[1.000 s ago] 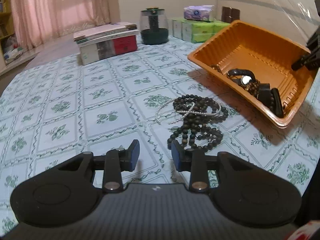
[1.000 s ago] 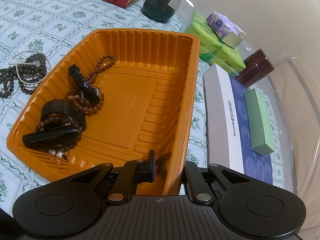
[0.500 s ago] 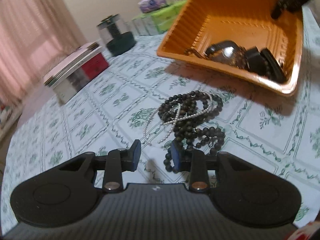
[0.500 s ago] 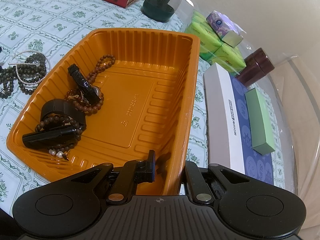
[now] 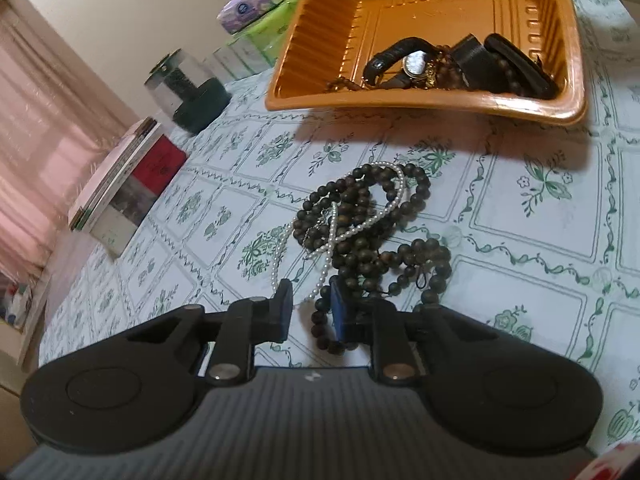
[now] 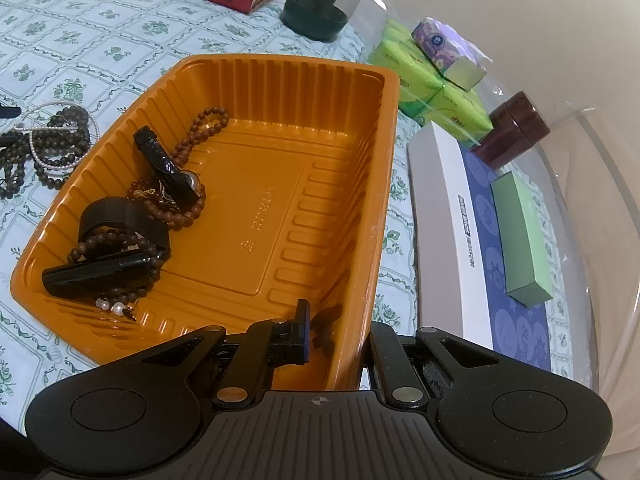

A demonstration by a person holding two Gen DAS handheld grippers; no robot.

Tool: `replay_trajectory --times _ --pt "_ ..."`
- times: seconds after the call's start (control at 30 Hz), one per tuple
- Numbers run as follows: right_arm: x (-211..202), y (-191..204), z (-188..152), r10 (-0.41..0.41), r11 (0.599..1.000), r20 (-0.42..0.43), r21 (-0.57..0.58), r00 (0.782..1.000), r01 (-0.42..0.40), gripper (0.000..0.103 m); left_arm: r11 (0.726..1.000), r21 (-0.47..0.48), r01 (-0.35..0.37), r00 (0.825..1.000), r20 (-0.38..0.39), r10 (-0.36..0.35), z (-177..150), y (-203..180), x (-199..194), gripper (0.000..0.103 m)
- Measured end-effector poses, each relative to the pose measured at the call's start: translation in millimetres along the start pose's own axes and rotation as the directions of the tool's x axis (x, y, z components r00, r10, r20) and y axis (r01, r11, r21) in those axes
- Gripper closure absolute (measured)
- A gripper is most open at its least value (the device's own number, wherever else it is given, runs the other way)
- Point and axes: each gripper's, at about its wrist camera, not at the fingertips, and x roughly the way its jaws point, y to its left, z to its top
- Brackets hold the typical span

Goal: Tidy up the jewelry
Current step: 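Reach the left tool to the bead pile and grasp the pearl necklace, then lift the pearl necklace and lower it into the tray with the left tool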

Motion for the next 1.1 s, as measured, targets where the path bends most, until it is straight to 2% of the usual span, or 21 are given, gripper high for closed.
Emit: replay_trajectory --times 0.1,0.2,0.4,0.6,1.1 --pt "0 0 0 0.0 1.0 0.0 0.0 1.0 0.0 0.093 1.0 0.009 0.007 1.0 0.01 -0.007 0 0 0 0.097" --pt "0 0 0 -0.001 1.0 0.0 -0.001 1.0 0.001 0.093 1.0 -0.002 0.013 1.0 0.027 -0.013 0 2 -5 0.1" --pt "0 0 0 -0.002 1.0 0.001 -0.003 1.0 0.002 0.093 0.999 -0.043 0.011 0.998 0.06 -0.008 2 14 -21 0.101" --pt "-2 1 1 -0.008 1.0 0.0 -0.007 1.0 0.008 0.093 0.997 -0.072 -0.029 0.992 0.117 0.038 15 38 -47 0.101" --pt "-5 4 4 -0.014 1.0 0.002 -0.019 1.0 0.014 0.093 0.971 -0.227 -0.075 0.95 0.281 0.139 58 111 -115 0.101"
